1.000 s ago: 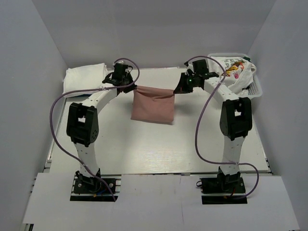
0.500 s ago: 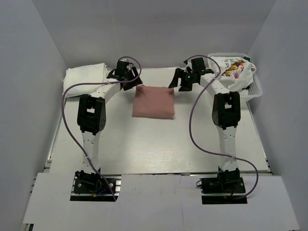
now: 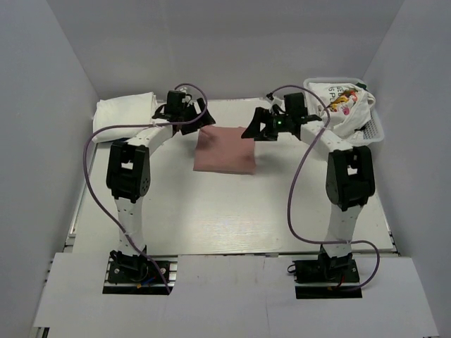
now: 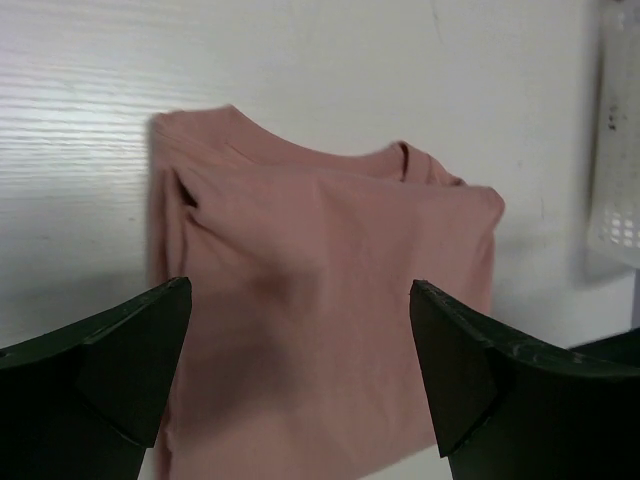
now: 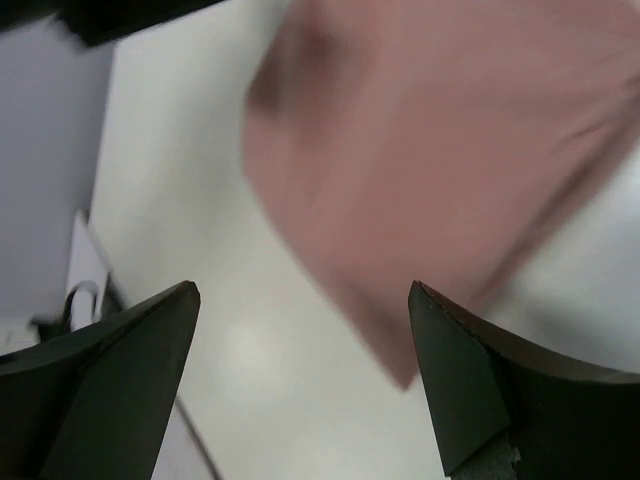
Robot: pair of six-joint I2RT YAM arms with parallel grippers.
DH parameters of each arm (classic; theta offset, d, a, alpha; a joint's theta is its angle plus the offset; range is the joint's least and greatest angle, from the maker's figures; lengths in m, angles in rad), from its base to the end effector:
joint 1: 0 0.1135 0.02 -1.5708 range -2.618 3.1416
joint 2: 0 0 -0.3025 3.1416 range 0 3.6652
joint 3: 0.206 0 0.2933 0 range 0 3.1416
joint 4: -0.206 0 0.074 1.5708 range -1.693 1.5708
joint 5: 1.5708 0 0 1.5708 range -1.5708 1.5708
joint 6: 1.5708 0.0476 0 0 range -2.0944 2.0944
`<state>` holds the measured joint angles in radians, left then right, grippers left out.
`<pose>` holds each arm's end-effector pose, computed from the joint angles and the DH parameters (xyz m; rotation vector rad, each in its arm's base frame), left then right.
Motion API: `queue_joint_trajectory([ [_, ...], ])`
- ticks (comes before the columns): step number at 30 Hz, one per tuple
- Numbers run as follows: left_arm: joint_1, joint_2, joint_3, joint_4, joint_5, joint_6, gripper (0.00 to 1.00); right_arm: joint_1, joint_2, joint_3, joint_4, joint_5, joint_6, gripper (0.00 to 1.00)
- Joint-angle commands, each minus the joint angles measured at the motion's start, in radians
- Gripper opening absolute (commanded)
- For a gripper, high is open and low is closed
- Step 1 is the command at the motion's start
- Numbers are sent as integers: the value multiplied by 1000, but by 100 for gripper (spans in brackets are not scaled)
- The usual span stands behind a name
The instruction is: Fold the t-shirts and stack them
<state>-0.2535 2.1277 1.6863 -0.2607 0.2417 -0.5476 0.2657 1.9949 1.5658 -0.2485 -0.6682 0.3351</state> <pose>0.5362 -0.1507 0.2242 -0.2126 2.3357 -0.6854 0.4914 0.1643 0.2545 -0.2969 2.2709 1.0692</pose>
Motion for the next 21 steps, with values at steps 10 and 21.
queue_joint_trajectory([
  [10, -6, 54, -62, 86, 111, -51, 100, 73, 89, -233, 350, -263, 84, 90],
  [21, 5, 104, -10, 17, 73, -41, 100, 70, 136, -162, 209, -153, 7, 90],
])
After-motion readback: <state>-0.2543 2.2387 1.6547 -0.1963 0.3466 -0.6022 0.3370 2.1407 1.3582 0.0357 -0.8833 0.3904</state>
